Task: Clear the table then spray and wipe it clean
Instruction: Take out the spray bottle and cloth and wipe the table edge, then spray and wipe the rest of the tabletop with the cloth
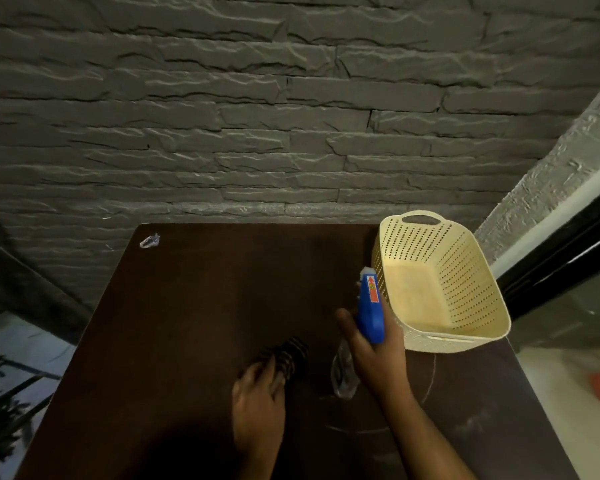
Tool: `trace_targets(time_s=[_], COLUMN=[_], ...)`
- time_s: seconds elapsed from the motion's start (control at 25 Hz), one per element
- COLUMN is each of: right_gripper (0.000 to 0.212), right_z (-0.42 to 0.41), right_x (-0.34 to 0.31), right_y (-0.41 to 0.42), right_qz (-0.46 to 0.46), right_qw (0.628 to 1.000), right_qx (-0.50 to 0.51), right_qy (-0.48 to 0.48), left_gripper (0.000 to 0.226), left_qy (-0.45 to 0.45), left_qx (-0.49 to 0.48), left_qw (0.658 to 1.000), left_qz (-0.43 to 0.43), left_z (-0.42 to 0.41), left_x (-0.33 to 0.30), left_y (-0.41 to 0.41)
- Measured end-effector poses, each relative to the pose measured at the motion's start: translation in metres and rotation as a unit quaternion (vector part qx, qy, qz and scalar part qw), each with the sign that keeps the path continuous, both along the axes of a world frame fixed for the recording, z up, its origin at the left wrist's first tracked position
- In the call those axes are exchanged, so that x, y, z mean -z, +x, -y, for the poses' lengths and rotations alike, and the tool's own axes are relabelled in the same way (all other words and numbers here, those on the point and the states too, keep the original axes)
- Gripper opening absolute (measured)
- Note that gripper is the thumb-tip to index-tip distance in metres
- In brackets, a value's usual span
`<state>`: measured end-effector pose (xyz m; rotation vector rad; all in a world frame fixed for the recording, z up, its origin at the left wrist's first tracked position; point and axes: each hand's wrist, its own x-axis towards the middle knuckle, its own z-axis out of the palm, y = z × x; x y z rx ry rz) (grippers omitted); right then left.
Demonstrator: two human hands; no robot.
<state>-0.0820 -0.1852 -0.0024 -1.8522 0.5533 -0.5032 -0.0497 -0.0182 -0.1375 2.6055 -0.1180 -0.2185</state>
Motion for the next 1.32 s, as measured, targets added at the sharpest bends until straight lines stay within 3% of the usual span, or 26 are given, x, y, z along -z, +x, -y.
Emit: trace_targets(time_s=[0.16, 0.36, 0.52, 0.56, 0.64, 0.72, 0.88, 0.96, 1.0, 1.12, 1.32], right_gripper=[0.030, 0.012, 0.045, 0.047, 0.042, 0.055, 0.093, 0.113, 0.112, 0.077, 0.057], right_z=[-0.002, -0.001, 0.000, 0.003, 0.006, 0.008, 0.025, 0.040, 0.050, 0.093, 0.182], right_x=[-0.003, 0.003, 0.001, 0.000, -0.002, -0.007, -0.015, -0.020, -0.023, -0.033, -0.046], right_y=[-0.010, -0.028, -0.039, -0.039, -0.039, -0.035, -0.039, -0.046, -0.049, -0.059, -0.052], right_qz=[-0.011, -0.031, -0.043, -0.055, -0.083, -0.117, -0.167, -0.173, -0.188, -0.218, -0.161], right_qw=[1.000, 0.999, 0.997, 0.997, 0.995, 0.991, 0.976, 0.968, 0.963, 0.955, 0.970], right_qx=[0.016, 0.028, 0.029, 0.026, 0.002, -0.030, -0.102, -0.172, -0.194, -0.191, -0.008], right_qy=[0.003, 0.029, 0.050, 0.047, 0.051, 0.056, 0.100, 0.052, 0.014, -0.067, -0.181], left_gripper=[0.059, 0.077, 0.098, 0.099, 0.090, 0.078, 0.053, 0.040, 0.034, 0.021, 0.037], left_qy=[-0.020, -0.033, -0.014, 0.019, 0.076, 0.070, 0.003, -0.075, -0.115, -0.209, -0.246], left_qx=[0.017, 0.109, 0.104, 0.097, 0.080, 0.064, 0.036, 0.042, 0.047, 0.073, 0.109], left_qw=[0.999, 0.992, 0.994, 0.992, 0.986, 0.987, 0.992, 0.990, 0.986, 0.963, 0.934], left_qz=[-0.024, -0.053, -0.042, -0.080, -0.124, -0.126, -0.124, -0.110, -0.112, -0.155, -0.236], left_z=[0.011, 0.019, 0.027, 0.028, 0.029, 0.027, 0.031, 0.047, 0.056, 0.093, 0.160], left_x=[0.008, 0.011, 0.019, 0.010, -0.007, -0.020, -0.054, -0.070, -0.081, -0.107, -0.126], left_y=[-0.018, -0.032, -0.036, -0.034, -0.031, -0.019, 0.013, 0.033, 0.043, 0.067, 0.096])
